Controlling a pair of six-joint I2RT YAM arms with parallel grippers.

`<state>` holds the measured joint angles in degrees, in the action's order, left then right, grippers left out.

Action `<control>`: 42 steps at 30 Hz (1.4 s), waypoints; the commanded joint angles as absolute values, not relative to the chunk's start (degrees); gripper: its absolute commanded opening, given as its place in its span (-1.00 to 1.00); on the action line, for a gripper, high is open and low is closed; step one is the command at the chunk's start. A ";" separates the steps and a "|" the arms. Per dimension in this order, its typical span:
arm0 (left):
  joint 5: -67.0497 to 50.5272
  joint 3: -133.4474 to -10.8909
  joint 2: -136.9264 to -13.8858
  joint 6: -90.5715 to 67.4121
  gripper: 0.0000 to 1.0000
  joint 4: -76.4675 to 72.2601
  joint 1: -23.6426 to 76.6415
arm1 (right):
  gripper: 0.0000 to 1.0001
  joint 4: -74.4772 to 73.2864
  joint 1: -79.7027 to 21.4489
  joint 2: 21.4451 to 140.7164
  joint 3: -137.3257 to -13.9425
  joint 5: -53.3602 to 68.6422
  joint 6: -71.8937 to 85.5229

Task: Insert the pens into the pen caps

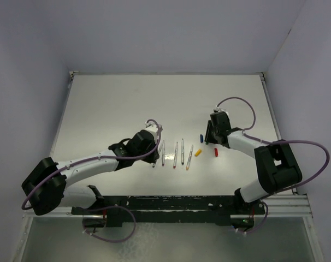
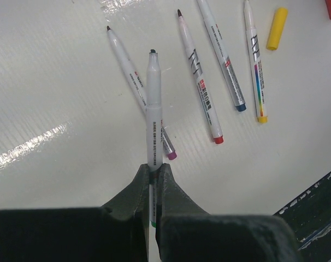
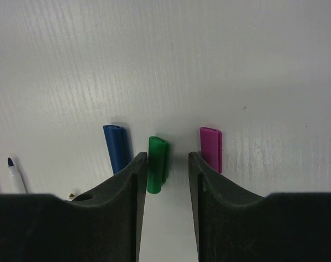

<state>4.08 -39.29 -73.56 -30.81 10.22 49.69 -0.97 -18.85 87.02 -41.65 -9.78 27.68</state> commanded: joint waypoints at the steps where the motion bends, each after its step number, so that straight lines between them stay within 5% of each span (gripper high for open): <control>1: 3.33 -39.37 -73.25 -30.04 -1.00 7.82 50.05 | -0.22 -1.14 -19.24 87.60 -43.81 -11.71 28.17; 19: 3.51 -39.29 -74.95 -30.88 -1.00 8.39 50.09 | -0.23 -3.33 -20.87 89.83 -43.51 -12.42 28.71; 32: 3.72 -39.63 -74.57 -30.89 -1.00 9.50 50.10 | -0.51 -9.32 -21.61 93.10 -45.05 -14.09 29.61; 42: 4.57 -39.99 -74.23 -30.68 -1.00 10.88 50.09 | -0.35 -13.67 -23.26 94.36 -45.90 -14.72 31.59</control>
<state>3.68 -39.29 -75.00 -30.85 11.57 49.69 -5.96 -22.33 92.27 -47.03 -14.96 29.04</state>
